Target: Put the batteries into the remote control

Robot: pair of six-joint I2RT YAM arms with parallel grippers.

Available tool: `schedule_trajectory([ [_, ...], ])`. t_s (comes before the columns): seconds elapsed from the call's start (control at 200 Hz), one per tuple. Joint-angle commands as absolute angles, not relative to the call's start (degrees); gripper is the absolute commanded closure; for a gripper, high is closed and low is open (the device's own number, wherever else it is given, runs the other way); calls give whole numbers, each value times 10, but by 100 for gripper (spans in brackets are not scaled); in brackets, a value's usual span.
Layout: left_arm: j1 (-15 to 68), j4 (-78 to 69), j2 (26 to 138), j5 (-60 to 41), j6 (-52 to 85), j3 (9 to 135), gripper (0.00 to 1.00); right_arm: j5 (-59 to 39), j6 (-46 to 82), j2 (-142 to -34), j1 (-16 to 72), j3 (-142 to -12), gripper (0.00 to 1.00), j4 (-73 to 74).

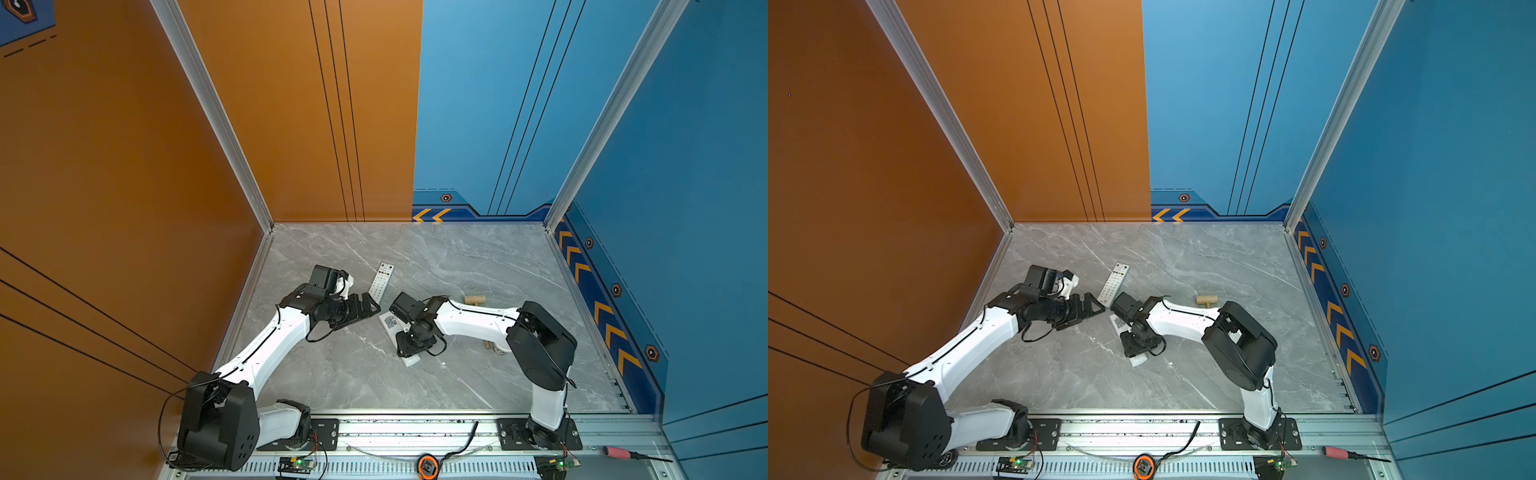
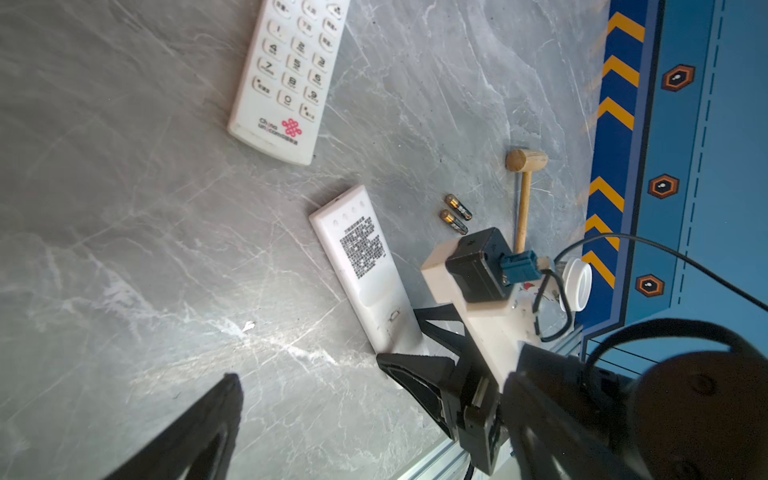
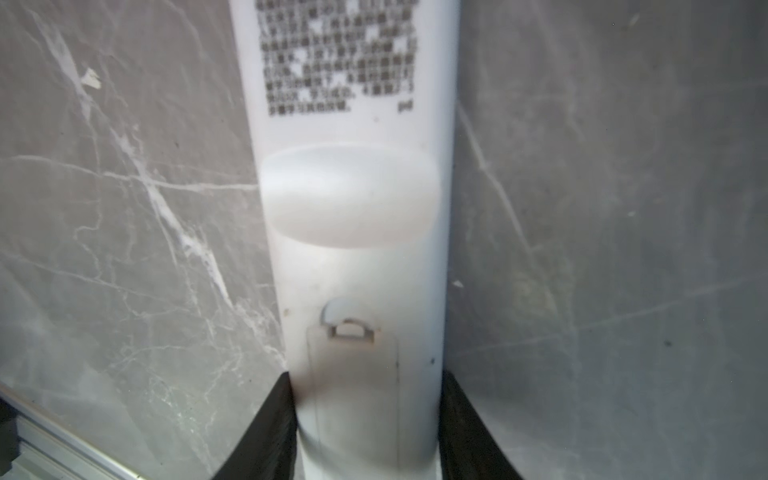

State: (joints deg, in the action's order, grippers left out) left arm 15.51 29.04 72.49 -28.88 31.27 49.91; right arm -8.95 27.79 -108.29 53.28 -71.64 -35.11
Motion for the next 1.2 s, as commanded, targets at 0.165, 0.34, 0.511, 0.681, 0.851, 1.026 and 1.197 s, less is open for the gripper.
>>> schedule_trajectory([
  [0.165, 157, 194, 717, -385, 366, 504, 0, -48, 278, -905, 522, -648, 87, -234],
  [0.34, 193, 115, 757, -399, 428, 549, 3, -58, 297, -849, 515, -632, 88, -164],
  [0.511, 216, 34, 795, -391, 463, 562, 5, -72, 278, -845, 524, -647, 89, -167],
  [0.681, 233, -18, 821, -386, 487, 566, 22, -75, 272, -841, 529, -645, 90, -167],
  [0.851, 238, -46, 825, -382, 495, 555, 58, -79, 269, -835, 529, -643, 90, -166],
  [1.026, 240, -52, 814, -361, 500, 545, 89, -74, 291, -827, 516, -655, 72, -189],
  [1.197, 248, -58, 792, -288, 499, 538, 100, -52, 370, -798, 484, -689, 0, -260],
])
